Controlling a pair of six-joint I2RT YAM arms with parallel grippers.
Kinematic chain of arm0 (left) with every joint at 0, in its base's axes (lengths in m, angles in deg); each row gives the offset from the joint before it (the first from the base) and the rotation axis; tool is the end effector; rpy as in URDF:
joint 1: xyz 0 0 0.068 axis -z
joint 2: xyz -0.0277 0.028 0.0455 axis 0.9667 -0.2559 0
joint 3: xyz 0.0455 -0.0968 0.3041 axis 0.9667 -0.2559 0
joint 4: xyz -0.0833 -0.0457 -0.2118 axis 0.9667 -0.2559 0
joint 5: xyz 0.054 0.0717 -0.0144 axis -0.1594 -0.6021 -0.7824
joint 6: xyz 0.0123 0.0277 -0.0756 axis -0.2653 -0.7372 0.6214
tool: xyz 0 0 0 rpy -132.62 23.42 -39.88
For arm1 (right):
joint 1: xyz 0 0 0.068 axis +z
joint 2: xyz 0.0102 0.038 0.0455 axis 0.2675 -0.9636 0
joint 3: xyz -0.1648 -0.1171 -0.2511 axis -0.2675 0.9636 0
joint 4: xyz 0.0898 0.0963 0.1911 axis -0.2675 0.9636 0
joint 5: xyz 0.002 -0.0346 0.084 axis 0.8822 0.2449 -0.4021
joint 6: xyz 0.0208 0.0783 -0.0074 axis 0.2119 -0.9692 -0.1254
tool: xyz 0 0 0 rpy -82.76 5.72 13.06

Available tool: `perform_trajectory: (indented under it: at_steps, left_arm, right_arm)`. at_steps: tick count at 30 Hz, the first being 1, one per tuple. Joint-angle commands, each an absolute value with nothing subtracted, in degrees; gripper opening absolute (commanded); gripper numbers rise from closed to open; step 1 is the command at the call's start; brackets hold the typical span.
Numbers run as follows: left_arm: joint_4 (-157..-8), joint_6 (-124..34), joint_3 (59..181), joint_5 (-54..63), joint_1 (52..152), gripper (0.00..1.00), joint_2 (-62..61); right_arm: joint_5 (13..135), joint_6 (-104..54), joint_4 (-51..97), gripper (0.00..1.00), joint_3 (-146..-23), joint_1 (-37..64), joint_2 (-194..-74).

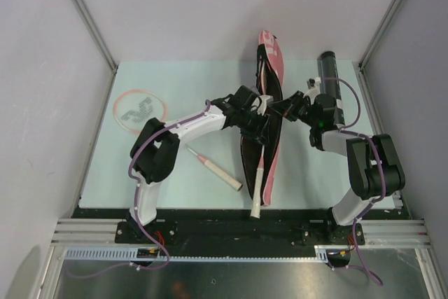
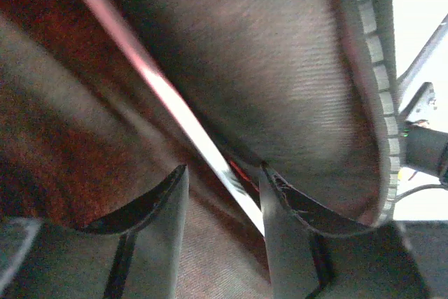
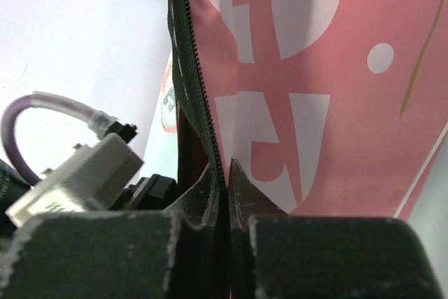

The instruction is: Pack up the badminton gear

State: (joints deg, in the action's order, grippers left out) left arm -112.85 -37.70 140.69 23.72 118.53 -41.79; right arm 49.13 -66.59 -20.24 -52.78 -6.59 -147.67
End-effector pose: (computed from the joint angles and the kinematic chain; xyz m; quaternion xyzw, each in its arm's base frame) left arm 0.3151 -0.3424 0.2546 0.2711 0.8820 -0.3547 0.1511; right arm 0.3486 0.0936 0.2798 0.0706 0.7456 0.4894 0.4467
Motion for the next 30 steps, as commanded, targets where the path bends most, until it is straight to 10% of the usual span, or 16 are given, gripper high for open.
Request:
perform_trajectory:
  at_steps: [1,6,12,30]
  left_arm:
    - [-110.5,-36.4,136.7,17.0,118.8,0.51,-37.5]
    - [-108.5,-35.2,133.4,18.3,118.9,0.47,-37.1]
    - [-106.3,-34.4,134.5,13.4,118.9,0.00,-36.7]
    - [-100.4,-21.0,156.1,4.1,119.9,0.00,-44.5]
  right_arm:
    - [50.0,-66.7,-24.8,0.00,-53.0,-7.1,-144.1]
    - [49.9,-67.6,-25.7,0.00,-52.7,-7.3,-144.2]
    - [51.7,-67.0,-25.3,0.00,-51.6,-7.0,-142.9]
    - [53.9,-72.0,-16.1,0.00,-48.9,-0.8,-140.3]
